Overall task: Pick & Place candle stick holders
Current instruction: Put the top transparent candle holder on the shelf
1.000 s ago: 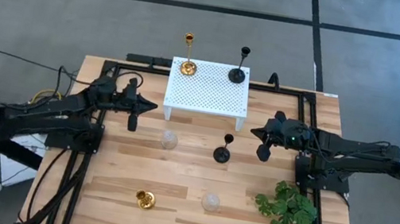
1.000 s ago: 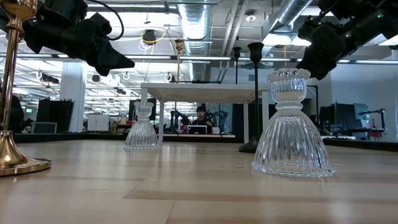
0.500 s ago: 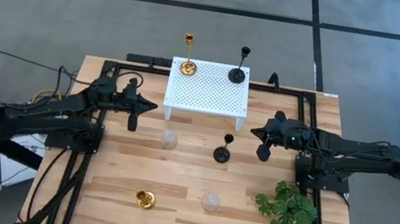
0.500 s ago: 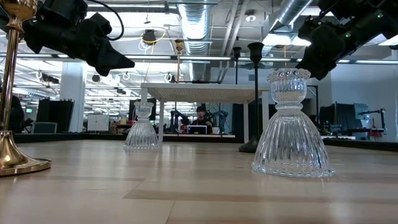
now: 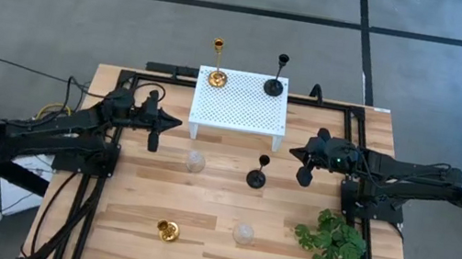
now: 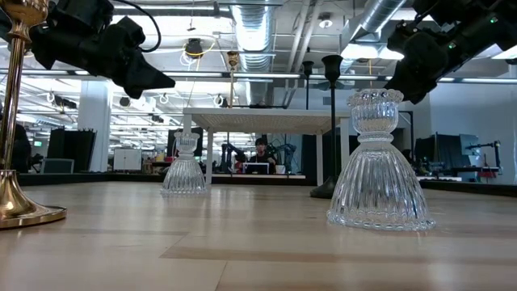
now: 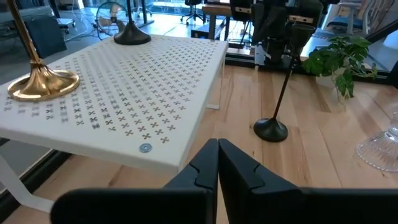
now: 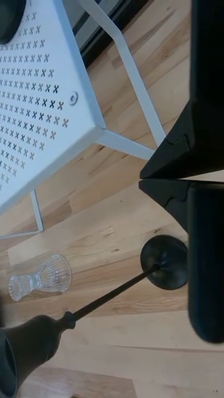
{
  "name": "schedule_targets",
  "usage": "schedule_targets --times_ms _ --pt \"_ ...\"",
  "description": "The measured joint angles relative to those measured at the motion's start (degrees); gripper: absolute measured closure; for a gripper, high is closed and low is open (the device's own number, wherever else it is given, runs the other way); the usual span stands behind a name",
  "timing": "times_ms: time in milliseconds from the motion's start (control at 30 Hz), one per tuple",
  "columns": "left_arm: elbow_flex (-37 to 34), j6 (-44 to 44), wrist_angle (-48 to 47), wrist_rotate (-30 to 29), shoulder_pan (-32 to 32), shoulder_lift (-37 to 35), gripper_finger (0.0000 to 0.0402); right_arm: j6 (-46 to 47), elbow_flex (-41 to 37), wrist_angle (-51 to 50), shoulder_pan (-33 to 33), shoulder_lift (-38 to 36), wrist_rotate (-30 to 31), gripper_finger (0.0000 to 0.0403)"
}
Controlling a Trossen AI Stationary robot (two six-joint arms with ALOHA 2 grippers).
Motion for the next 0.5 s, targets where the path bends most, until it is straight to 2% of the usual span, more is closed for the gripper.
schedule_targets --times_ms 500 --pt "0.00 0.00 1.25 0.00 0.02 -0.02 0.0395 0.03 -0.01 0.81 0.00 0.02 -0.09 0.0403"
